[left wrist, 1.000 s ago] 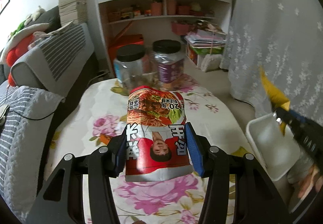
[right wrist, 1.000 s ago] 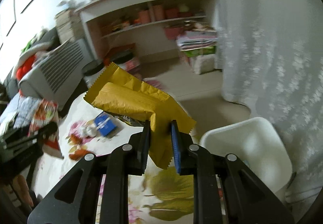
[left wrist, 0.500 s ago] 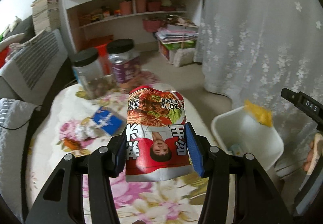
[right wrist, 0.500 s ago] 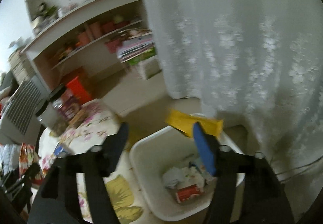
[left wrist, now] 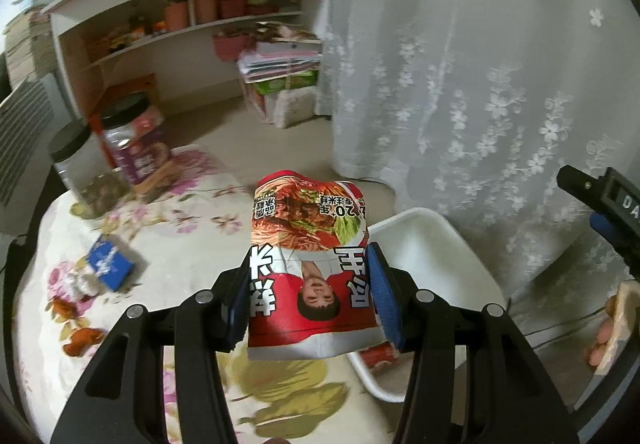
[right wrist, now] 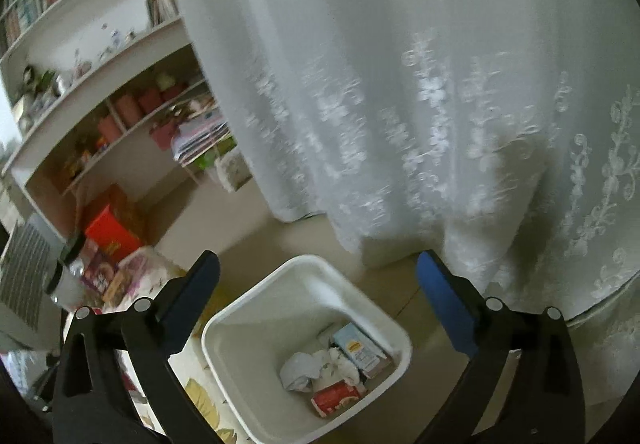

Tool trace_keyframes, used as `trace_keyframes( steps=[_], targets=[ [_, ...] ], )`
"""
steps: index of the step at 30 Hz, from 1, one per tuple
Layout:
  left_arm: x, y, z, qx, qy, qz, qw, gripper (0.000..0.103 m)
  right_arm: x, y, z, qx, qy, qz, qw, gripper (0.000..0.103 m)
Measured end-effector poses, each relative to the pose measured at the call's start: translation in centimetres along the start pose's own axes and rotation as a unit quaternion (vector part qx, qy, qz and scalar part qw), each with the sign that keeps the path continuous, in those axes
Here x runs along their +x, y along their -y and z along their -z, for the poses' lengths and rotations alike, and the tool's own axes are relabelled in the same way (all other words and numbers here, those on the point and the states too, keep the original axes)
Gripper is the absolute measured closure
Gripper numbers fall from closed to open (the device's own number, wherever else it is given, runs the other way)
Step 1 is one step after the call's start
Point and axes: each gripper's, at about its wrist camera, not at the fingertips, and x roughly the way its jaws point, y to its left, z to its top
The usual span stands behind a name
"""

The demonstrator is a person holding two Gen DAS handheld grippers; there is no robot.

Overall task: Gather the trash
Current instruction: 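Release the yellow packet into the bin with the right gripper while the left gripper releases the red bag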

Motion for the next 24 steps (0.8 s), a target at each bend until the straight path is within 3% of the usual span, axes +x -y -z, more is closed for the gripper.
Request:
trace_keyframes(
  steps=[9, 11, 14, 24],
  targets=[
    [2.3, 4.5, -1.3, 0.017, -0.013, 0.035, 0.9992, 0.048, -0.3, 5.3, -1.6, 0.055, 0.001, 0.03, 0.998, 0.007],
    [2.7, 5.3, -1.7, 0.017, -0.019, 0.043, 0.9988, 0.031, -0.5, 5.6, -1.7, 0.053, 0.003, 0.038, 0.998, 0.007],
    [2.6, 5.6, -1.9, 0.013, -0.019, 0.051, 0.9984, 0.026, -0.6, 5.2, -1.7, 0.041, 0.007, 0.048, 0.998, 0.007],
    [1.3, 2.8, -0.9, 0.021, 0.0, 0.003, 0.9998, 0.026, -0.4, 1.9, -1.1, -0.012, 0.007, 0.068, 0.998, 0.007]
  ],
)
